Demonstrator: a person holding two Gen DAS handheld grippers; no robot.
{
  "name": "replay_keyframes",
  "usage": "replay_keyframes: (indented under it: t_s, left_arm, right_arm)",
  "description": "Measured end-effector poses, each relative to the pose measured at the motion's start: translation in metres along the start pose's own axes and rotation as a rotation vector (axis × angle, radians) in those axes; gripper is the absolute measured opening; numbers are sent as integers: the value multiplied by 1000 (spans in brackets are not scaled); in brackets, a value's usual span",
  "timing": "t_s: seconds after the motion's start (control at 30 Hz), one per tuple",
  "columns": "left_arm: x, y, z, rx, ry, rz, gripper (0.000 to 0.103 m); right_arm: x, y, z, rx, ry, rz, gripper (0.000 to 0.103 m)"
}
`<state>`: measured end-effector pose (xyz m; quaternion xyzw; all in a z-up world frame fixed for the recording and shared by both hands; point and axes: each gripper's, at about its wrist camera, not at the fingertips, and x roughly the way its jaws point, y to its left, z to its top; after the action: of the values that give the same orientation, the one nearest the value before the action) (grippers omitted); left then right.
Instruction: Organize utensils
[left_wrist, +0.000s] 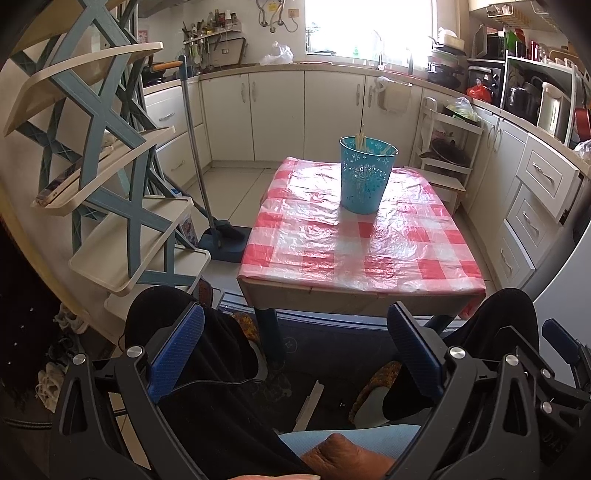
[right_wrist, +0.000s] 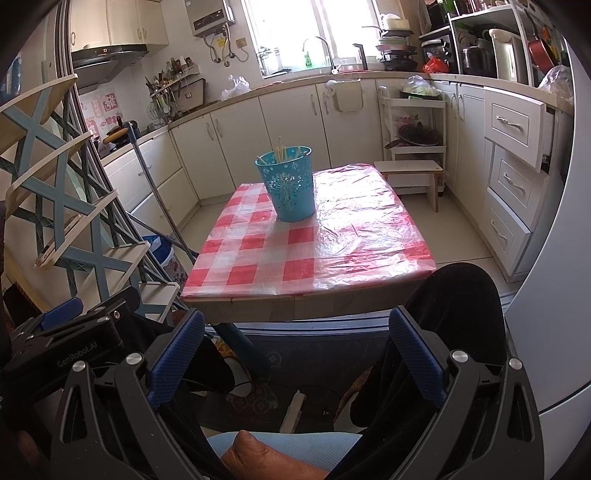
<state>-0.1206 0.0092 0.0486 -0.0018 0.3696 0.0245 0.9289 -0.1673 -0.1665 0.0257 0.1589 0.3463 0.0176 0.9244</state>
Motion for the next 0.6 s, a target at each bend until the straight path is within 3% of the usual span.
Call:
replay_keyframes:
  t_s: [0.6]
  left_arm:
    - [1,-4,-1,7,9,5,95]
  right_arm:
    - [0,1,0,-1,0,-1,96]
